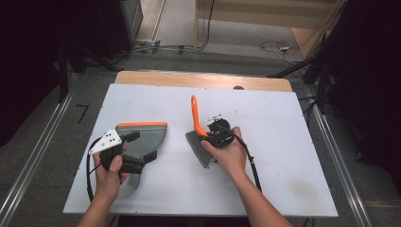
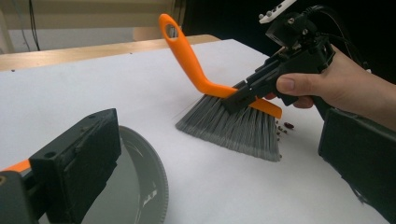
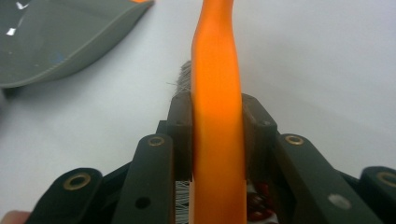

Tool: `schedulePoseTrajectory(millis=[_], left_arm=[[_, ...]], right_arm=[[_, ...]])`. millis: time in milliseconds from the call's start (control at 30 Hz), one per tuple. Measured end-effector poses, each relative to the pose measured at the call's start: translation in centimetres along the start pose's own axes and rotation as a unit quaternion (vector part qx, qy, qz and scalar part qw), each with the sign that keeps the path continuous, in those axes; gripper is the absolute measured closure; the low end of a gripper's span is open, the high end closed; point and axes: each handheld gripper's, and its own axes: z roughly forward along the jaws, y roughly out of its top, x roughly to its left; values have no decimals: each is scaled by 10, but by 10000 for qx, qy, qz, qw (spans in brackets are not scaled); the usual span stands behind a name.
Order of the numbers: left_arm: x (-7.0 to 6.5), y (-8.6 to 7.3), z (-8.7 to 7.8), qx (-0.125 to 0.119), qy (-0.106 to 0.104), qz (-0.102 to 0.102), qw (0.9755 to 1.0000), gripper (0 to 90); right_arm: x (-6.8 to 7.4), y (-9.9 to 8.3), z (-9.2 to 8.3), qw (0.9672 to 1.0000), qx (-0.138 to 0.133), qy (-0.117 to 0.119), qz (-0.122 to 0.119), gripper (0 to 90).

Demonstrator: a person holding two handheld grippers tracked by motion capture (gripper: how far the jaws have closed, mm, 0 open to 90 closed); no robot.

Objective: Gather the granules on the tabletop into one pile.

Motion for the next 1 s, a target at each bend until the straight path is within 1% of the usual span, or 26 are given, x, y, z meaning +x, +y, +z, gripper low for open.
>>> schedulePoseTrajectory(millis=[233, 367, 433, 733, 767, 1000], left_arm=[[0, 0, 1, -2, -7, -11, 10000, 0], [0, 0, 0, -1, -11, -4, 10000, 0], [0, 0, 0, -1, -13, -5, 10000, 0], [-1, 0, 1, 5, -15, -11, 10000, 0], [-1, 0, 1, 8, -15, -9, 10000, 0], [-1, -1, 2, 47, -27, 11, 10000, 0]], right_arm=[[-21, -5, -9, 9994, -64, -195, 277, 680], [-29, -7, -14, 9990, -92, -270, 347, 679], [-34, -9, -16, 9986, -125, -292, 426, 679], [-54, -15, -25, 9970, -205, -408, 628, 678], [-56, -15, -26, 9966, -216, -429, 672, 678], [-67, -20, -32, 9955, -294, -451, 784, 678]])
